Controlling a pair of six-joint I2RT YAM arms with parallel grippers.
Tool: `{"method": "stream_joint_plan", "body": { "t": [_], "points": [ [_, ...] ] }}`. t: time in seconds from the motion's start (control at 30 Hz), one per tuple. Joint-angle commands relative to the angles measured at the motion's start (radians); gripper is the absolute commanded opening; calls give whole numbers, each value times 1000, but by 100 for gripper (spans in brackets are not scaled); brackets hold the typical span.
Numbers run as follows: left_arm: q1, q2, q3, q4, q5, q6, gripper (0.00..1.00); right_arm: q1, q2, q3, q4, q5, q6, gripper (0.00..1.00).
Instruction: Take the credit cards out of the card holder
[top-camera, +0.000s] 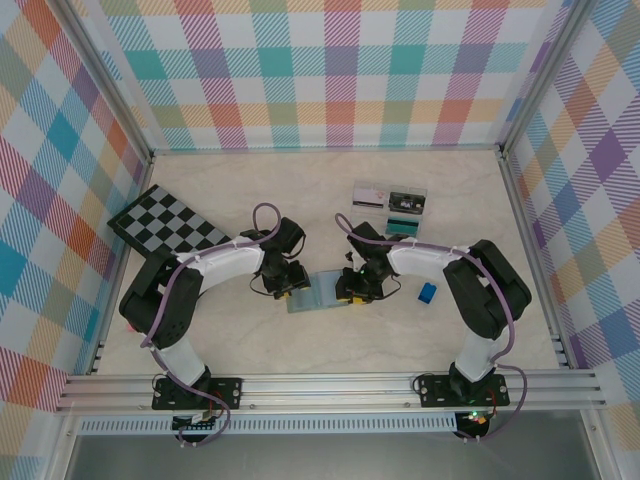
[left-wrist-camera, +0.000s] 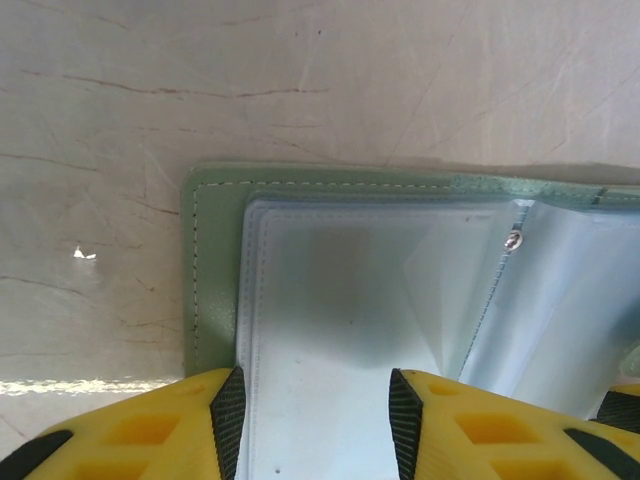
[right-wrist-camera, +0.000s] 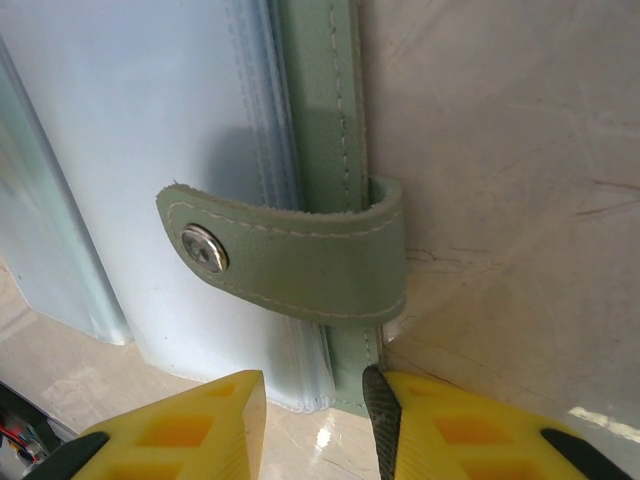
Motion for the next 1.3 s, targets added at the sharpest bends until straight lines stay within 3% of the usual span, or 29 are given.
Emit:
{"method": "stream_joint_plan", "body": {
  "t": [0.0,0.83,1.0,1.13,1.27],
  "points": [
    [-16,14,13,-11,14,9,44,11,41,4,-3,15,-19,35],
    [-26,-40,-21,211,222,-29,42,13,33,4,4,8,-19,35],
    [-26,-82,-18,175,208,-16,40,13,18,4,-2,25,-17,35],
    [-25,-96,2,60,123,19,40,13,0,8,-18,46,-20,35],
    [-26,-100,-7,77,149,27,40,13,-18,16,-38,65,-25,35]
  ]
}}
